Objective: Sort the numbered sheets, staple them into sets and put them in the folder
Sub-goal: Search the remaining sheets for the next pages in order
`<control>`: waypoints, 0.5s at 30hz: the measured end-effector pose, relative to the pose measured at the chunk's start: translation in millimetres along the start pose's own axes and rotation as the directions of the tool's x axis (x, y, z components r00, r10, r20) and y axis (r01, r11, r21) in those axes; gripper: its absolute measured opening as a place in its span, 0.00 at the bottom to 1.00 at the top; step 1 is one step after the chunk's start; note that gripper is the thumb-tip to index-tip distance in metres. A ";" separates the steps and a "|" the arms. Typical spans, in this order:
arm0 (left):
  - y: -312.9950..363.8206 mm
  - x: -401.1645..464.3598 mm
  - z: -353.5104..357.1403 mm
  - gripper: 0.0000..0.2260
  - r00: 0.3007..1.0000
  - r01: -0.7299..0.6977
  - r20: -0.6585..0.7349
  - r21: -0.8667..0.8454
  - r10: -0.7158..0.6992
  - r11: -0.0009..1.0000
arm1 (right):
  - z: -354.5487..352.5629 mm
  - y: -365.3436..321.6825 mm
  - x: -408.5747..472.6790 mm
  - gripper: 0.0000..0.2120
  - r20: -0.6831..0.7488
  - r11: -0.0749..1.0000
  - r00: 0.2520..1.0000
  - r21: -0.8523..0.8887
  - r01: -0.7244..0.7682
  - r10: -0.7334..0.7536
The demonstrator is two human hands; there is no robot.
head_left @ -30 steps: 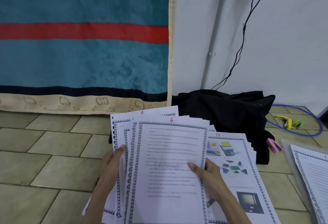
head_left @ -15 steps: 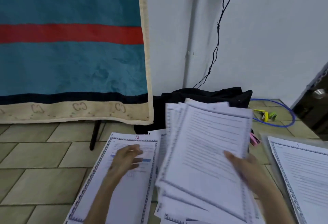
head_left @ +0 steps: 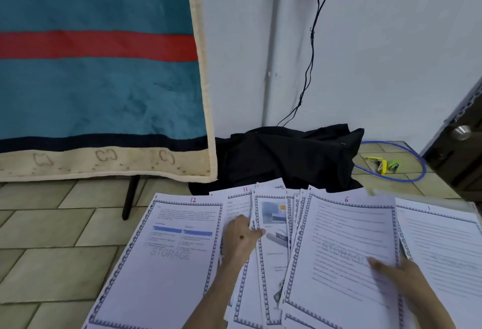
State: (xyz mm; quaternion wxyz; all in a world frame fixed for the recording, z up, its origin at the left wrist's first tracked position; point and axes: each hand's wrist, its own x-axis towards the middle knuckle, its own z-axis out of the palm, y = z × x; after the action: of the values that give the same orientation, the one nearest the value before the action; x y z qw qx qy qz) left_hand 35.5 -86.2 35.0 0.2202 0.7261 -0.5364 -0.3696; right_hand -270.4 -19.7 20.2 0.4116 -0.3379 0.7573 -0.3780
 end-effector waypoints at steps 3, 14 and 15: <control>5.3 3.3 -5.9 0.06 1.000 0.011 0.022 -0.140 -0.008 0.990 | -3.4 16.2 9.2 0.42 0.003 0.996 0.999 0.075 -0.054 0.054; -67.3 -2.5 -121.5 0.18 0.965 0.178 -0.139 -0.283 -0.224 0.942 | 11.7 -22.8 -6.4 0.31 0.043 0.986 0.997 0.158 0.054 -0.061; -75.4 -5.1 -124.5 0.17 0.957 0.183 -0.175 -0.260 -0.233 0.948 | 13.2 -21.5 -4.0 0.28 0.050 0.985 0.996 0.164 0.063 -0.072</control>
State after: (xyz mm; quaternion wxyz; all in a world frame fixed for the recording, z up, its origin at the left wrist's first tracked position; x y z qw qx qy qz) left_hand 177.5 -66.2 61.0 0.3200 0.7807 -0.3821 -0.3770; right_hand -252.8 -30.8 35.0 0.4455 -0.3390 0.7006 -0.4425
